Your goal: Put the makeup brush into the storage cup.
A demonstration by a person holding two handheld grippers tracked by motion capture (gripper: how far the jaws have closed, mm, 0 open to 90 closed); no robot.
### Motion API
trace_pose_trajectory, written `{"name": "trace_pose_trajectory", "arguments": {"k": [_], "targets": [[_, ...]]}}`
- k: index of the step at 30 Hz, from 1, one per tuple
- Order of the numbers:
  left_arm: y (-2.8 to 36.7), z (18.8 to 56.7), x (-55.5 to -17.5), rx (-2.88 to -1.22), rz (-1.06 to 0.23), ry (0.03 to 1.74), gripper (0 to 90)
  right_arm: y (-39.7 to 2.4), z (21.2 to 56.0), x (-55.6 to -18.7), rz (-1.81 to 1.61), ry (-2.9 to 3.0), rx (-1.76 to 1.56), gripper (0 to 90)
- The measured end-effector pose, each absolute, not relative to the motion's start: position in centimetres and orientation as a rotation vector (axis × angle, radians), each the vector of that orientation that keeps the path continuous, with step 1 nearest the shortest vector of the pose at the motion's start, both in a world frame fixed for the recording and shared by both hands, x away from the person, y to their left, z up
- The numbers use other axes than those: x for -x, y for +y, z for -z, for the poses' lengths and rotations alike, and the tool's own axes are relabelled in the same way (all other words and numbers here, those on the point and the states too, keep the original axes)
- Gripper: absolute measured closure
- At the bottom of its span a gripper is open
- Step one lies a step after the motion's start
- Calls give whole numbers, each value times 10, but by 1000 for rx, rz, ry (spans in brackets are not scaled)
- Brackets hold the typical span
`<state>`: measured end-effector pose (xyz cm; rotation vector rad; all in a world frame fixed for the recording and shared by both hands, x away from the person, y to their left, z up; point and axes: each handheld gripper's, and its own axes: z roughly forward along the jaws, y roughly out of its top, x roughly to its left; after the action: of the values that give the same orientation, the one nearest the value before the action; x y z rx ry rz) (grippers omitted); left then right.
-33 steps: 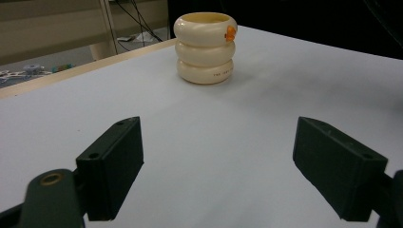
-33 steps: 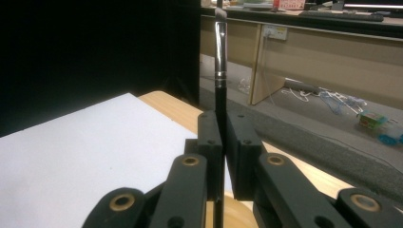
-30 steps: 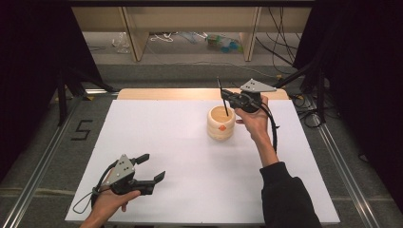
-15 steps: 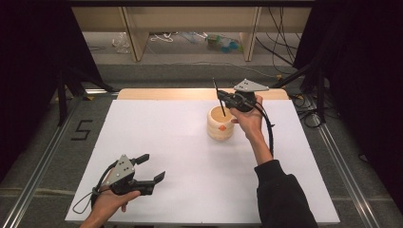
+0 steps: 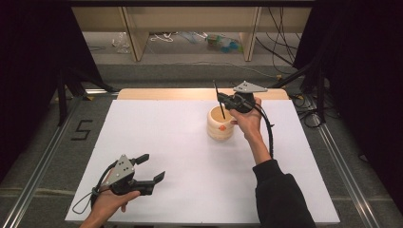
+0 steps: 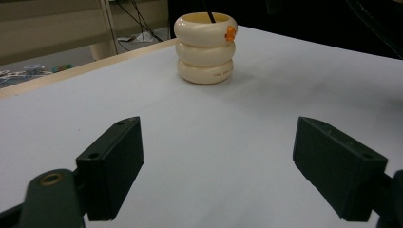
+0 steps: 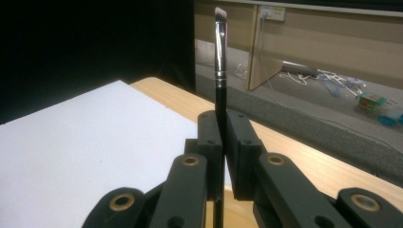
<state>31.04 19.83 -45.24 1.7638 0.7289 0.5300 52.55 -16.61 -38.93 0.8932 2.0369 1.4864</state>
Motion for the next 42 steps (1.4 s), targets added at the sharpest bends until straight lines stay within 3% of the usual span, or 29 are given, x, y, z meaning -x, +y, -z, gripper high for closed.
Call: {"name": "trace_pose_trajectory", "arguments": {"k": [22, 35, 42], "targets": [[199, 453, -310, -1765, -528, 733, 171, -167, 412, -523, -1423, 2127, -919, 845], [199, 452, -311, -1768, -540, 724, 171, -173, 403, -505, -1378, 2079, -981, 516], [199, 452, -310, -1766, -538, 722, 171, -179, 391, -495, -1354, 2060, -998, 400]]}}
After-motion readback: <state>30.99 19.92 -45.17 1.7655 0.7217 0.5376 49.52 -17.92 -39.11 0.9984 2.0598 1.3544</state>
